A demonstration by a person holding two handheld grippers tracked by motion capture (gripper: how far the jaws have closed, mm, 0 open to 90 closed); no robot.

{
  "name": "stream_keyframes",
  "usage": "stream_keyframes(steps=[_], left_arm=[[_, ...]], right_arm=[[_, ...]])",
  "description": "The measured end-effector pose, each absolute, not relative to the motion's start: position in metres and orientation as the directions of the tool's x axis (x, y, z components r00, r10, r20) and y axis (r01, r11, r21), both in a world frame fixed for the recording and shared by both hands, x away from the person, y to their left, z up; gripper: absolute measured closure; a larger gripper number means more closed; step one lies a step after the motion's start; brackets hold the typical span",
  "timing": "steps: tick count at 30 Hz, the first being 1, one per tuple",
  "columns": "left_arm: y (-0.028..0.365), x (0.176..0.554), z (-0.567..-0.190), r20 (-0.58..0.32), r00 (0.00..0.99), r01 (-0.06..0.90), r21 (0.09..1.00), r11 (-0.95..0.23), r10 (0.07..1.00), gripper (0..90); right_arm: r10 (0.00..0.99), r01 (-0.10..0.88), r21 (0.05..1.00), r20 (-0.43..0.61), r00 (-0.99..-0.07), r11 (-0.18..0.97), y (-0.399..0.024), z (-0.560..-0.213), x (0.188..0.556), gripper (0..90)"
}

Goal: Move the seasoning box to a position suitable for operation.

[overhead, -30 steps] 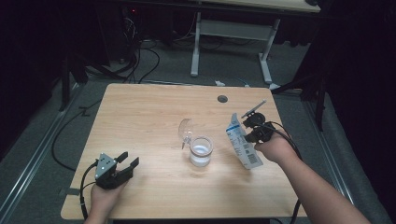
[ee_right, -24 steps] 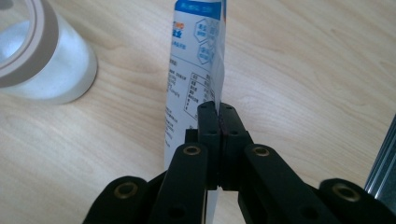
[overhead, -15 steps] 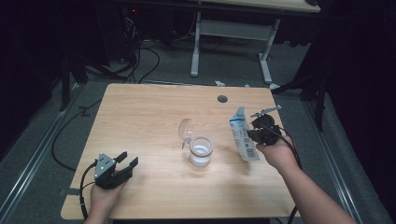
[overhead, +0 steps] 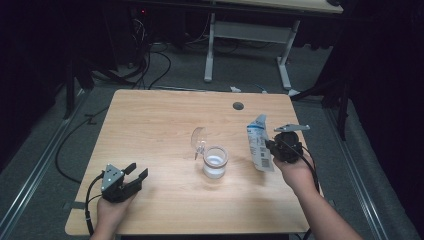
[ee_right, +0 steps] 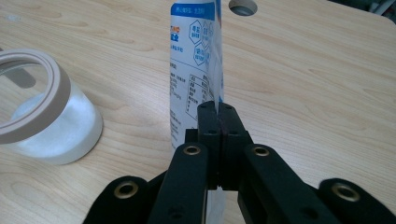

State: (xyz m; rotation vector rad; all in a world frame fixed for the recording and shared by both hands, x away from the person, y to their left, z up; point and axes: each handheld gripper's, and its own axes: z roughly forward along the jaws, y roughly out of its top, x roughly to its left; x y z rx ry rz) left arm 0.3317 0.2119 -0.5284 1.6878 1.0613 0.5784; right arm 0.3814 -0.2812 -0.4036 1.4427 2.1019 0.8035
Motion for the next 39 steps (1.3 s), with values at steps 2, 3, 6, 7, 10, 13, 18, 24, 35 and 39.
stream_keyframes(steps=[2,3,6,7,10,13,18,24,35,39], left_arm=[[0.212,0.332,-0.529,-0.110,0.497,0.375,0.922,-0.098,0.861,46.4],[0.212,0.332,-0.529,-0.110,0.496,0.376,0.922,-0.099,0.861,46.4],[0.212,0.332,-0.529,-0.113,0.494,0.376,0.922,-0.095,0.862,46.4],[0.212,0.332,-0.529,-0.113,0.494,0.377,0.921,-0.095,0.862,46.4],[0.212,0.332,-0.530,-0.112,0.492,0.381,0.920,-0.097,0.863,46.1],[0.212,0.332,-0.529,-0.121,0.487,0.387,0.918,-0.089,0.865,45.9],[0.212,0.332,-0.529,-0.115,0.497,0.382,0.919,-0.099,0.860,45.8],[0.210,0.330,-0.529,-0.114,0.497,0.387,0.916,-0.102,0.860,45.8],[0.210,0.325,-0.527,-0.101,0.495,0.374,0.921,-0.106,0.863,45.7],[0.211,0.324,-0.525,-0.094,0.497,0.364,0.925,-0.109,0.863,45.7]], right_arm=[[0.938,0.653,0.709,-0.036,-0.344,0.267,-0.282,-0.407,0.378,90.0],[0.940,0.647,0.717,-0.029,-0.341,0.257,-0.282,-0.409,0.377,90.0],[0.945,0.620,0.750,-0.018,-0.328,0.229,-0.283,-0.412,0.372,90.0],[0.946,0.611,0.762,-0.010,-0.323,0.217,-0.283,-0.413,0.371,90.0],[0.949,0.588,0.786,0.005,-0.316,0.192,-0.285,-0.417,0.368,90.0],[0.947,0.580,0.797,0.034,-0.320,0.168,-0.287,-0.421,0.365,90.0],[0.947,0.552,0.824,0.063,-0.316,0.130,-0.291,-0.428,0.360,90.0],[0.947,0.501,0.859,0.062,-0.315,0.110,-0.295,-0.436,0.352,90.0],[0.944,0.419,0.907,0.094,-0.315,0.050,-0.304,-0.449,0.341,90.0],[0.943,0.380,0.924,0.087,-0.322,0.045,-0.302,-0.451,0.337,90.0]])
